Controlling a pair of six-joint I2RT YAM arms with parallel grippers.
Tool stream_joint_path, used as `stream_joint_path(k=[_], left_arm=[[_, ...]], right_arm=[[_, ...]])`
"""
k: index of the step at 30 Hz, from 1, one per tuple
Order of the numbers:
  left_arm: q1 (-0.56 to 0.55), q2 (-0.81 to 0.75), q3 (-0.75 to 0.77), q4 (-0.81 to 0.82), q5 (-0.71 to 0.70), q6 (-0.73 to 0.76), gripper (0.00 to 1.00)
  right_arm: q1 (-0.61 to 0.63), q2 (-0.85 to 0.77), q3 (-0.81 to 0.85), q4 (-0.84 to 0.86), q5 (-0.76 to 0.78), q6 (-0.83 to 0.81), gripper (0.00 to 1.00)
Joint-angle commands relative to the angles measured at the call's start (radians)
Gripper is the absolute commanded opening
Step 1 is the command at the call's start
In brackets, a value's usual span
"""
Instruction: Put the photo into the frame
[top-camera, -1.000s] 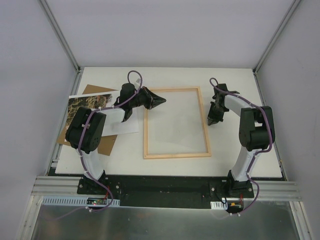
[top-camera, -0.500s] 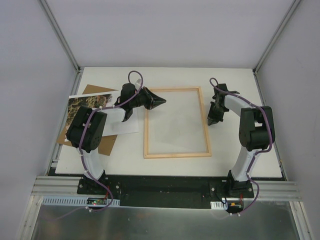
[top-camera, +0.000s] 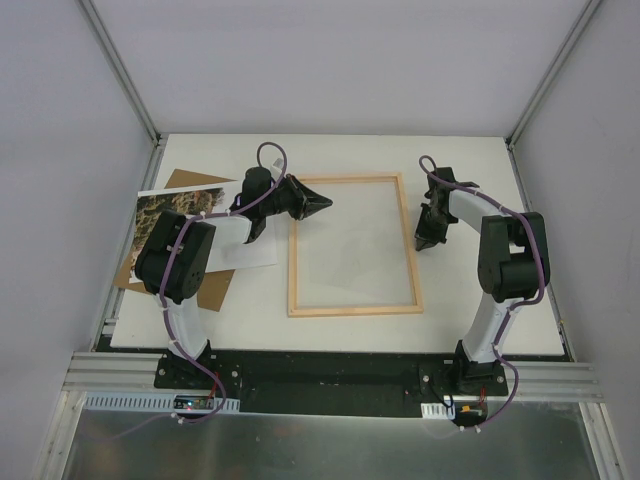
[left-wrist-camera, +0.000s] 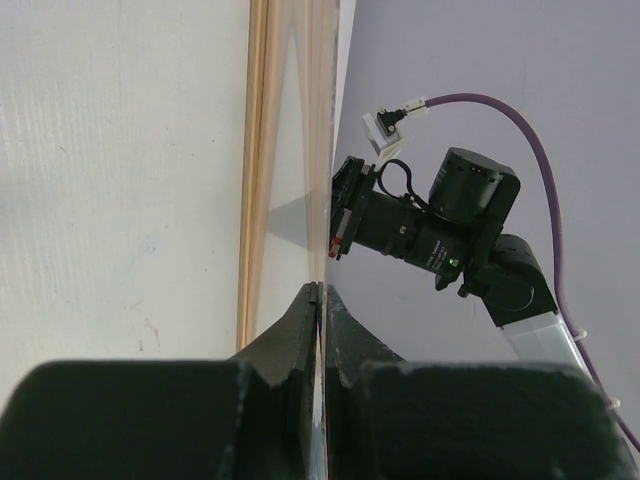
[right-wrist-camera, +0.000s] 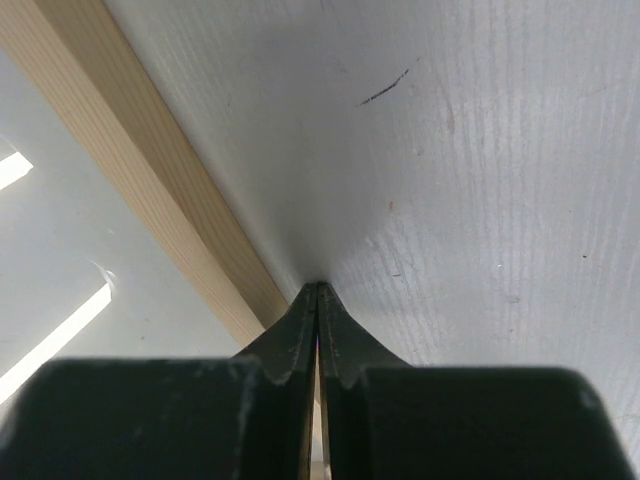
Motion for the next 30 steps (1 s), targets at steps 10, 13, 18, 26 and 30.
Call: stream_joint_path(k=[10,13,18,26,30], left_arm=[[0.001,0.032,0.008,0.117,0.001,0.000,0.00],[0.001,0.039,-0.003,0.132,-0.002,-0.004,0.00],[0.001,0.055,-0.017,0.169,-0.003,-0.024,0.00],[0.004,0.073,-0.028,0.214,-0.003,-0.062,0.00],[0.004,0.081,-0.032,0.228,-0.003,-0.069,0.00]], right_arm=[[0.018,0.003,0.003,-0.019,0.004,0.001,0.02],[0.021,0.005,0.004,-0.022,0.007,0.001,0.02],[0.022,0.008,0.012,-0.028,0.010,0.000,0.02],[0.027,0.011,0.015,-0.034,0.009,0.000,0.02],[0.030,0.012,0.019,-0.037,0.010,0.001,0.02]])
